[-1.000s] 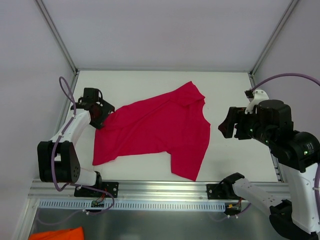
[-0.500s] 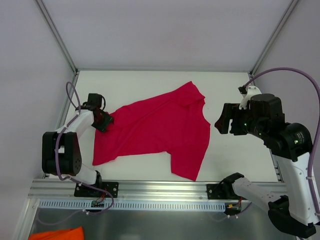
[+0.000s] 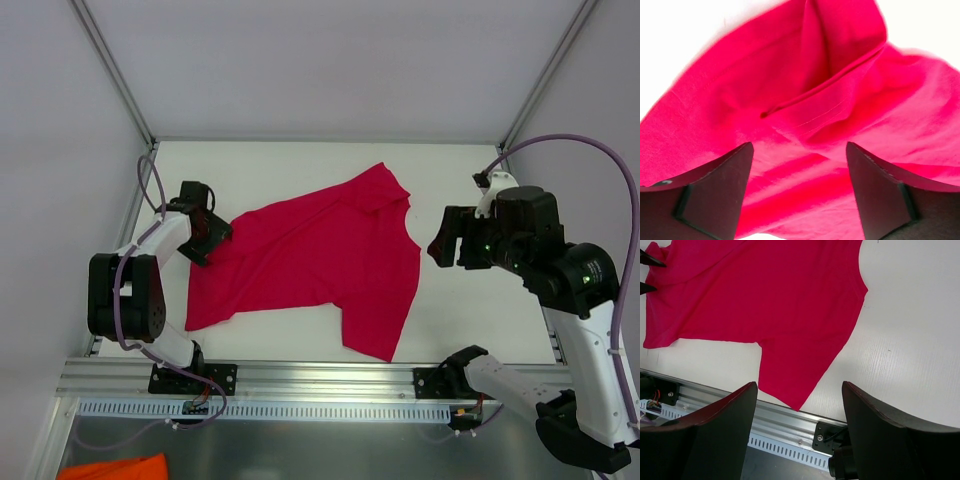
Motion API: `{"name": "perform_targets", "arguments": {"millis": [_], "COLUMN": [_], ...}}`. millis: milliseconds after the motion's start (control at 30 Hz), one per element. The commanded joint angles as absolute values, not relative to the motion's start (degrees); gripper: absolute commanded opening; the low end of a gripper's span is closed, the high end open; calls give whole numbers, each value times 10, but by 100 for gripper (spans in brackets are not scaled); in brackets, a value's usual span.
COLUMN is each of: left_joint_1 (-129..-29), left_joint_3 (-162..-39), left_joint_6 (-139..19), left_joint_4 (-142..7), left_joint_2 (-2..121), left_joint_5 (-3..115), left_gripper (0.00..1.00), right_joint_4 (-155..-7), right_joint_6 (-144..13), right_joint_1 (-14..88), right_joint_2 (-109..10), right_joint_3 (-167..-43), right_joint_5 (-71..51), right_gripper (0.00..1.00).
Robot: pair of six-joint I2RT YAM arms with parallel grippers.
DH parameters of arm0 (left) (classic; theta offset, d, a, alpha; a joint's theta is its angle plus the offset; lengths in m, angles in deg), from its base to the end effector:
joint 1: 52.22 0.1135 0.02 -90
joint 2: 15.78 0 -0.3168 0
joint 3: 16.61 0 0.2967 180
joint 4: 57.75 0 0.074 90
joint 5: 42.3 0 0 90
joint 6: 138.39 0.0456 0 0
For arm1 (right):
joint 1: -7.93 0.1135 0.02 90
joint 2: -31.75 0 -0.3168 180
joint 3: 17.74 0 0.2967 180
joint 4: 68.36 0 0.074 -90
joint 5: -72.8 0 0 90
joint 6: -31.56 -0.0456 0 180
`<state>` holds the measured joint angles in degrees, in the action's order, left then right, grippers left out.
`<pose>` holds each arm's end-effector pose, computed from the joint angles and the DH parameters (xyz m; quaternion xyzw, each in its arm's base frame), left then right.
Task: Fold and stack the t-shirts
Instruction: Flatten out the tshirt
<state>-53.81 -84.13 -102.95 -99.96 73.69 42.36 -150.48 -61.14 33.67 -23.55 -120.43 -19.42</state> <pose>0.3443 -0.0053 0.2119 -0.4435 0.8668 -0.0651 0.2184 0.1258 0.0587 0.5242 -0.1681 0.8697 0.0973 0.4538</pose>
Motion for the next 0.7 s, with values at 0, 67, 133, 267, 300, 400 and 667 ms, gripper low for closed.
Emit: {"name": "perform_targets", "arguments": {"millis": [0, 67, 133, 267, 300, 400, 667], "left_joint_1": [-544, -544, -544, -544, -544, -544, -544], "left_joint_3": [-873, -886, -888, -887, -888, -894, -900], "left_joint_6": [-1018, -1015, -1018, -1023, -1022, -1018, -1021], "left_joint_4": [-1024, -1036, -1039, -1035, -1037, -1043, -1047], "left_joint_2": [736, 753, 765, 773, 776, 783, 790], "left_joint_5": [381, 377, 379, 384, 383, 376, 374], "left_gripper": [74, 66, 55, 48, 50, 56, 0], "right_joint_4": [-1495, -1500, -1505, -1525, -1528, -1536, -1532], "right_joint_6": [-608, -607, -605, -598, -598, -596, -601], "right_joint_1": [337, 337, 337, 336, 337, 336, 336], "right_joint_2": [-231, -228, -224, -222, -222, -220, -211], "right_joint_3": [-1198, -1198, -1203, -1224, -1227, -1234, -1209], "right_joint_5": [-202, -206, -213, -234, -237, -243, -241], "right_gripper": [73, 73, 73, 73, 74, 74, 74]}}
